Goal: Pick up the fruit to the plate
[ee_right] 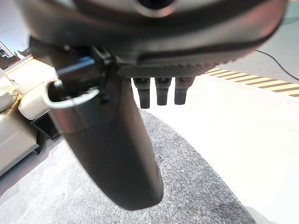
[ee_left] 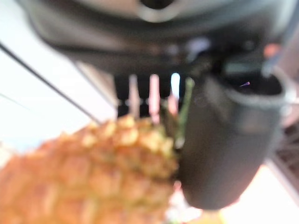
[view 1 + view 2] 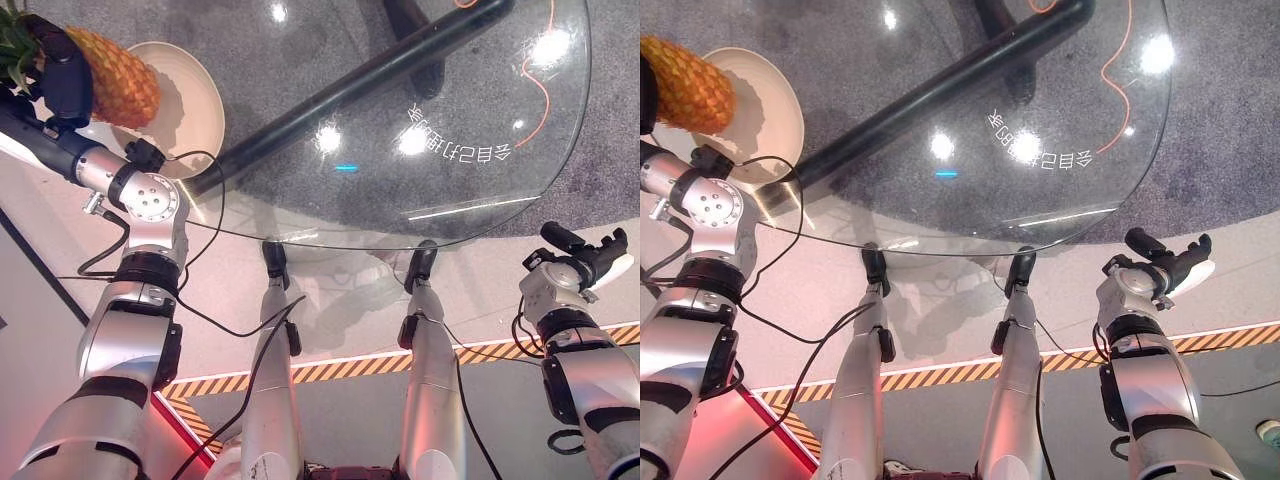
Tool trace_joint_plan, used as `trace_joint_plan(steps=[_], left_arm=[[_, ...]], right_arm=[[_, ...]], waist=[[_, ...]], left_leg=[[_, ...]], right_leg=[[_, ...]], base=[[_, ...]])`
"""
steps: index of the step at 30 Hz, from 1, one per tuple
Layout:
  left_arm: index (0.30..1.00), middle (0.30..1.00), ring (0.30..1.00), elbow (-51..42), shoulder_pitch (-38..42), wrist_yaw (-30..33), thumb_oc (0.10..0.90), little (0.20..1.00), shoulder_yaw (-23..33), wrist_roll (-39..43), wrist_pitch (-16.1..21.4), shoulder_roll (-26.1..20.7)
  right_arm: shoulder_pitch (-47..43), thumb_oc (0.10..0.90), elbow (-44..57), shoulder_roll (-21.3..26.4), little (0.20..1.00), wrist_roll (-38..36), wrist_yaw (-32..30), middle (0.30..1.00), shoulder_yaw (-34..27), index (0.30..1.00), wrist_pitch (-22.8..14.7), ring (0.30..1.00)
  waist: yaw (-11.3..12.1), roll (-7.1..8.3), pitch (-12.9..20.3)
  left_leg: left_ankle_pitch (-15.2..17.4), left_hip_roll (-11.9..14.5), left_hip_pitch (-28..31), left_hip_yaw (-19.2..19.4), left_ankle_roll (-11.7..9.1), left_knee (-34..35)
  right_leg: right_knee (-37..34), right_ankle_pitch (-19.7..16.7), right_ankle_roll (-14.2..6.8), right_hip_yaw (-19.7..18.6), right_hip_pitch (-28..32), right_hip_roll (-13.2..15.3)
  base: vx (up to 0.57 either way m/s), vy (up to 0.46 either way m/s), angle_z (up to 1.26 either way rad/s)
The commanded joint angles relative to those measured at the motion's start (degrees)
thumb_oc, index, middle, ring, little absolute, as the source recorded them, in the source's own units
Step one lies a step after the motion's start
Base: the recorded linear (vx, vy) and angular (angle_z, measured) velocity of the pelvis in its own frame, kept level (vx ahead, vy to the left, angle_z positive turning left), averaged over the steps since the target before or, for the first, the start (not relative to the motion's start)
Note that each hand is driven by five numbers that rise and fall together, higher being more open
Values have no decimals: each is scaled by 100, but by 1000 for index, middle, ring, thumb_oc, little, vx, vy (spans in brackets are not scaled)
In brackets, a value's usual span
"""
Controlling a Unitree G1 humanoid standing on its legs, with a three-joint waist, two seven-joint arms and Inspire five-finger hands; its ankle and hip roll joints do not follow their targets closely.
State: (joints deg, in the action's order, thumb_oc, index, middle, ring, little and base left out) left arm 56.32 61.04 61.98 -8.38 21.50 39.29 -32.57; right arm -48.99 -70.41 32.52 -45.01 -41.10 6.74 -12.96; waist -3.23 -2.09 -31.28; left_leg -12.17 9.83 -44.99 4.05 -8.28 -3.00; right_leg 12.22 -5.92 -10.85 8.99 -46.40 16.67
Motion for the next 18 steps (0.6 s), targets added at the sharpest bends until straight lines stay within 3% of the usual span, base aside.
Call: trace_joint_plan(steps=[1, 18], left_arm=[[300, 300, 300, 232, 804, 350, 100, 200, 58, -524, 663, -765], [300, 300, 300, 390, 948, 925, 100, 200, -23, -1139, 680, -791]], right_arm=[[81, 800, -230, 482, 900, 158, -171, 900, 65, 900, -352, 900], [-29, 800, -204, 472, 900, 175, -203, 900, 144, 900, -446, 900]], waist=[[171, 220, 148], [154, 269, 148]], left_leg=[[559, 142, -54, -58, -101, -570], [587, 139, -133, -86, -97, -589]], right_leg=[[-11, 38, -10, 117, 18, -78], [-29, 54, 5, 96, -45, -112]], base=[[0, 0, 0], [0, 0, 0]])
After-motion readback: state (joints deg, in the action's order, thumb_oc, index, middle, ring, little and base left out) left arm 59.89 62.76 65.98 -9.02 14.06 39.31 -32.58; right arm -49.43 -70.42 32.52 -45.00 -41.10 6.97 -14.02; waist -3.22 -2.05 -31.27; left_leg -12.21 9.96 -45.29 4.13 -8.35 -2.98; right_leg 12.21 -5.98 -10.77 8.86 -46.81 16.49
